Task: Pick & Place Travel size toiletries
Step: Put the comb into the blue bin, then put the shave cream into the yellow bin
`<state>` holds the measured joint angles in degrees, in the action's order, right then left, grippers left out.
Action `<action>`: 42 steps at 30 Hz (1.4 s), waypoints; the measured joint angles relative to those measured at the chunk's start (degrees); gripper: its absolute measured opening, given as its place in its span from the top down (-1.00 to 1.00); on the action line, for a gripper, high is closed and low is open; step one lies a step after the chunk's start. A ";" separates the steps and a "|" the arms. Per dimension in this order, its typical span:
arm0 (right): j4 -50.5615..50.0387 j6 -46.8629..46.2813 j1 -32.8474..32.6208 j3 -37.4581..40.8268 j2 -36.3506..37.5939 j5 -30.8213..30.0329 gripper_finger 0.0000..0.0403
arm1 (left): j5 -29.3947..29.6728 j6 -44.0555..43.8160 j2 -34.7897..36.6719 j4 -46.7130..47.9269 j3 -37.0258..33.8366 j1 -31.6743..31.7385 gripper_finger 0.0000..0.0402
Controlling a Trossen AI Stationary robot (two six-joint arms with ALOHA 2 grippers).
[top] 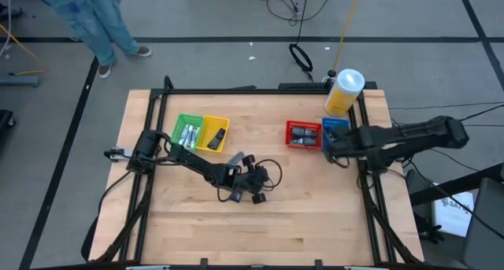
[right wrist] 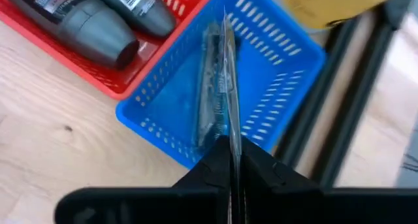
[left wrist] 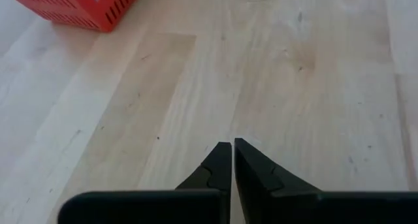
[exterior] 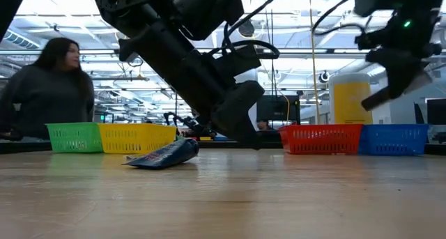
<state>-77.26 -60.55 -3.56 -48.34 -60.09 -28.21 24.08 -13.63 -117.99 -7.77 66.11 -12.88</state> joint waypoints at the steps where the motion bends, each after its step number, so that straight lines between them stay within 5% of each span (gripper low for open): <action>1: 2.13 2.66 2.17 0.63 -0.21 0.95 0.96 | 0.00 0.00 0.00 0.02 0.00 0.04 0.88; 8: 15.83 19.39 16.40 5.85 -2.50 5.94 0.96 | -0.02 0.43 0.00 0.24 0.00 0.04 0.89; 14: 20.98 26.40 21.78 8.01 -3.72 5.96 0.96 | -0.07 0.42 0.00 0.24 0.00 0.02 0.99; 23: 24.10 28.12 22.52 12.41 -4.51 5.88 0.87 | -0.10 0.39 0.02 0.24 0.07 0.02 0.88; 35: 23.67 31.81 22.52 8.75 -0.97 -0.41 0.14 | -0.20 0.31 0.07 0.21 0.07 0.04 0.97; 42: 26.18 34.24 19.55 6.42 3.85 -1.51 0.12 | -0.20 -0.11 0.07 0.17 0.09 0.04 0.92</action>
<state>-51.07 -26.31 15.99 -41.91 -56.24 -29.72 23.88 -13.74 -117.93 -7.60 66.19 -12.84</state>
